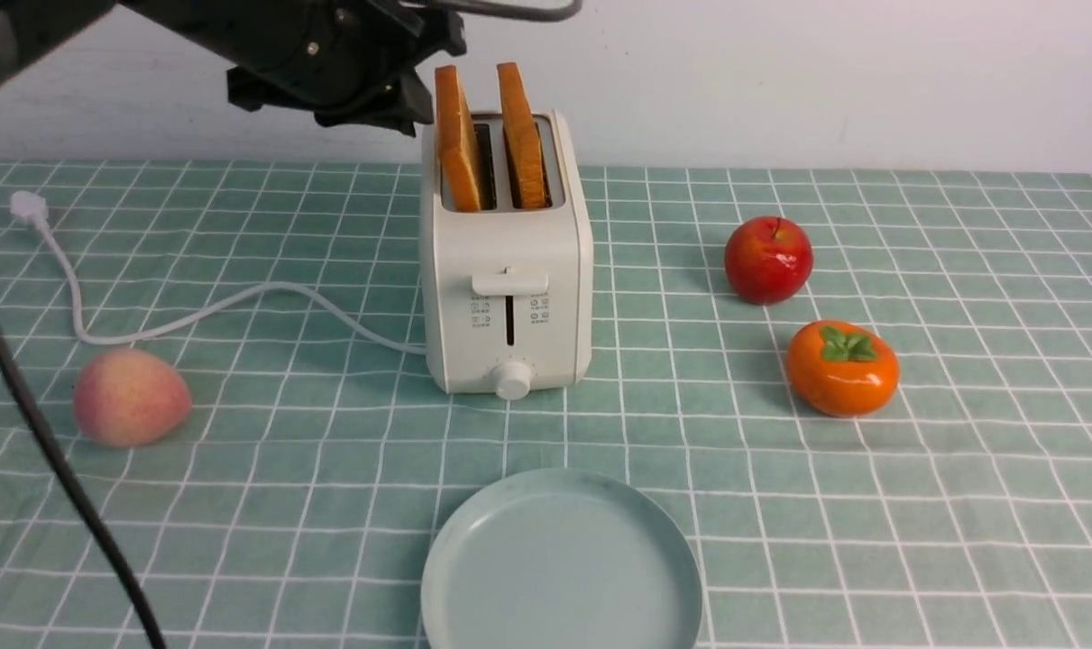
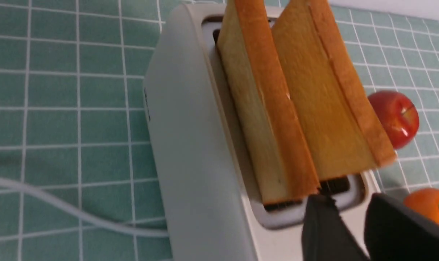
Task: Take toasted bread from bread machine on blue coffee table place on plate.
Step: 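Reach for a toast slice standing in the toaster with the left gripper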
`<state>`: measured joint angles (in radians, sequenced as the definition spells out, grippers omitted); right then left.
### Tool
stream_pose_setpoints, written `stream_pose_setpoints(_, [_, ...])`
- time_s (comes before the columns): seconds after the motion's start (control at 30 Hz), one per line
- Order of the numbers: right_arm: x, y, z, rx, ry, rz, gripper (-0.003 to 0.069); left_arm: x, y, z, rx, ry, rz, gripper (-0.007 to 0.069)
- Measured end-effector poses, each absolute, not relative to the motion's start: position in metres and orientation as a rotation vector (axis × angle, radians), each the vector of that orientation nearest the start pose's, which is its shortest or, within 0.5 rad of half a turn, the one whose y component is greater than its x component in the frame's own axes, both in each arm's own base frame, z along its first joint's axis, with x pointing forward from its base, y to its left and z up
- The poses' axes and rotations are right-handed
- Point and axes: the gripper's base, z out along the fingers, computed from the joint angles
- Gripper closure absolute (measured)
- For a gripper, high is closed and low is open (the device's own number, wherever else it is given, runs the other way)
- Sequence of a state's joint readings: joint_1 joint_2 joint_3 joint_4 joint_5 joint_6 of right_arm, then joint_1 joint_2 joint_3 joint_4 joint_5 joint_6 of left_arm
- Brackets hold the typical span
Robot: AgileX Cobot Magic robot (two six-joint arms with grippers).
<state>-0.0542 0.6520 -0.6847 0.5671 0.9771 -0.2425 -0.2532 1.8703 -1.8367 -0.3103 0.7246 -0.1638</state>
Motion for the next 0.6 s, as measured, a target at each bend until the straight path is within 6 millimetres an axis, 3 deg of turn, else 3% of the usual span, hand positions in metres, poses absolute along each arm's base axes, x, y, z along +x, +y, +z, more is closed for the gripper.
stream_pose_setpoints(0.07, [0.106, 0.035, 0.320, -0.048, 2.305, 0.561, 0.0667, 0.432, -0.130, 0.353, -0.062, 2.257, -0.580, 0.0327])
stream_pose_setpoints(0.17, [0.106, 0.034, 0.321, -0.044, 2.293, 0.555, 0.0666, 0.452, -0.134, 0.328, -0.088, 2.235, -0.569, 0.0141])
stream_pose_setpoints(0.23, [0.107, 0.034, 0.321, -0.043, 2.290, 0.554, 0.0664, 0.460, -0.135, 0.315, -0.098, 2.240, -0.563, 0.0110])
stream_pose_setpoints(0.33, [0.107, 0.034, 0.321, -0.047, 2.286, 0.550, 0.0662, 0.465, -0.136, 0.305, -0.105, 2.246, -0.558, 0.0146])
stream_pose_setpoints(0.47, [0.108, 0.034, 0.322, -0.072, 2.272, 0.532, 0.0659, 0.464, -0.137, 0.313, -0.102, 2.229, -0.568, 0.0501])
stream_pose_setpoints(0.5, [0.108, 0.034, 0.322, -0.076, 2.269, 0.529, 0.0659, 0.463, -0.137, 0.315, -0.096, 2.227, -0.568, 0.0543])
stream_pose_setpoints(0.6, [0.108, 0.034, 0.322, -0.086, 2.262, 0.521, 0.0658, 0.455, -0.136, 0.336, -0.066, 2.198, -0.569, 0.0546])
